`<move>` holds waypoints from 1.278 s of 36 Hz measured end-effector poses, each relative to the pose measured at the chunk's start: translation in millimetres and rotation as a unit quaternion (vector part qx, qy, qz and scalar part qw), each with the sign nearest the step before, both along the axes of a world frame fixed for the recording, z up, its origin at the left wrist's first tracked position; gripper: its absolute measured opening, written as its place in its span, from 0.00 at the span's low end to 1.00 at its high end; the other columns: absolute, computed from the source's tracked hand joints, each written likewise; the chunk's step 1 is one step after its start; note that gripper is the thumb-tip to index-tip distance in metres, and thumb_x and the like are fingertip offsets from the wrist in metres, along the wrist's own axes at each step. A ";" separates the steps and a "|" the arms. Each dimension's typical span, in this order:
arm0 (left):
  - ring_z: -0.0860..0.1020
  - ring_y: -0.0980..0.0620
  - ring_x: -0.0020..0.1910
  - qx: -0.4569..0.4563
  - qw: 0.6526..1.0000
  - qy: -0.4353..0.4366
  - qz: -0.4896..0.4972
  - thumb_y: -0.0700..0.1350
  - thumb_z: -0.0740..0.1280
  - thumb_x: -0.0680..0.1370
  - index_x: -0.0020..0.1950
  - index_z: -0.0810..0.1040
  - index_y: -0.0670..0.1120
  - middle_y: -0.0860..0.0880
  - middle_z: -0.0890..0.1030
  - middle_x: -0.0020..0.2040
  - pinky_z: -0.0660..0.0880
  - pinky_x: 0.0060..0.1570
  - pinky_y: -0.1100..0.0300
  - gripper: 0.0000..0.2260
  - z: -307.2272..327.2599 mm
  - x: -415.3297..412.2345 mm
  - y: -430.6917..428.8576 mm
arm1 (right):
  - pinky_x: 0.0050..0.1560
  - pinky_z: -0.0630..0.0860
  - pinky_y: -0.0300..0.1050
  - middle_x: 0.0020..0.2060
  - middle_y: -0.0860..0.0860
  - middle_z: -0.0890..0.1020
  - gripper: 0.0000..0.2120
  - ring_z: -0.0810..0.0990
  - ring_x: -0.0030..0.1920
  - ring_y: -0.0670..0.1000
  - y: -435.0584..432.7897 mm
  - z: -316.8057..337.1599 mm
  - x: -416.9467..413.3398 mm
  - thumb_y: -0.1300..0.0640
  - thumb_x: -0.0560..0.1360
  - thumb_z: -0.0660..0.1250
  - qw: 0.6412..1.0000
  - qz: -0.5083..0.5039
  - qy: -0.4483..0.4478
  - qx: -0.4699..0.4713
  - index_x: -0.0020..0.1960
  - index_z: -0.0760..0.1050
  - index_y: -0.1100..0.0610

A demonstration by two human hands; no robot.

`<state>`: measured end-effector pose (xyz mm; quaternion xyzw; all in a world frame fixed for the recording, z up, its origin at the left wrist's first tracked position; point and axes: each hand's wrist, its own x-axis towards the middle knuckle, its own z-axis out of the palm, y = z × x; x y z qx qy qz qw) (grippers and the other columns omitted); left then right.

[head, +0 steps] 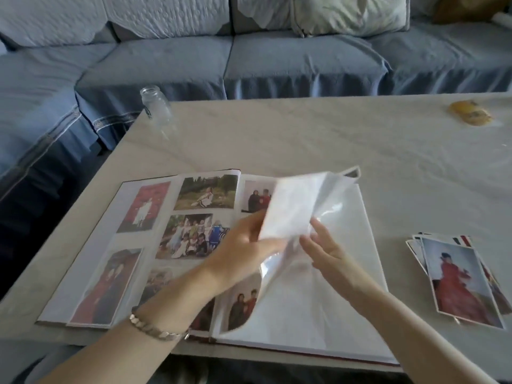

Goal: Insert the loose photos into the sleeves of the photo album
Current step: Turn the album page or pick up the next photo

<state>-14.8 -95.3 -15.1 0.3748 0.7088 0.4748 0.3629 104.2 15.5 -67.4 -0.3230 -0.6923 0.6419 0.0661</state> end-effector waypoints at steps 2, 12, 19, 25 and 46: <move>0.81 0.63 0.42 0.002 0.997 -0.072 0.030 0.43 0.72 0.70 0.45 0.80 0.54 0.60 0.84 0.41 0.74 0.42 0.68 0.07 16.1 -12.9 -10.7 | 0.72 0.59 0.49 0.72 0.49 0.64 0.27 0.65 0.70 0.47 -13.5 0.2 -15.6 0.31 0.70 0.57 0.998 0.040 0.004 0.047 0.66 0.50 0.27; 0.82 0.49 0.39 -0.015 0.965 -0.190 0.180 0.51 0.66 0.73 0.49 0.83 0.45 0.44 0.84 0.45 0.76 0.40 0.58 0.12 64.4 -115.3 -69.5 | 0.69 0.40 0.37 0.74 0.41 0.36 0.35 0.32 0.69 0.35 -51.5 7.2 -71.9 0.26 0.66 0.49 0.971 0.126 0.026 0.202 0.66 0.36 0.30; 0.82 0.57 0.32 -0.140 0.968 -0.014 0.207 0.33 0.73 0.69 0.45 0.81 0.45 0.52 0.84 0.36 0.77 0.32 0.66 0.09 40.2 -159.2 -91.7 | 0.70 0.40 0.35 0.65 0.28 0.28 0.37 0.28 0.69 0.35 -62.8 8.0 -90.0 0.19 0.58 0.34 0.919 0.211 0.017 0.334 0.63 0.28 0.29; 0.75 0.46 0.52 -0.205 0.912 0.182 0.305 0.43 0.76 0.67 0.52 0.75 0.41 0.45 0.77 0.51 0.67 0.46 0.58 0.18 1.5 -190.3 -138.2 | 0.70 0.43 0.35 0.68 0.34 0.30 0.44 0.32 0.69 0.36 -58.9 -8.4 -92.8 0.25 0.61 0.37 0.911 0.237 -0.059 0.332 0.74 0.34 0.41; 0.38 0.54 0.76 -0.243 0.897 0.370 -0.018 0.57 0.49 0.82 0.76 0.46 0.62 0.57 0.39 0.77 0.37 0.72 0.51 0.23 -85.6 -102.3 -59.4 | 0.62 0.52 0.21 0.68 0.36 0.60 0.17 0.61 0.71 0.40 -28.9 -32.2 -84.4 0.55 0.78 0.61 0.905 0.204 -0.026 0.371 0.67 0.70 0.50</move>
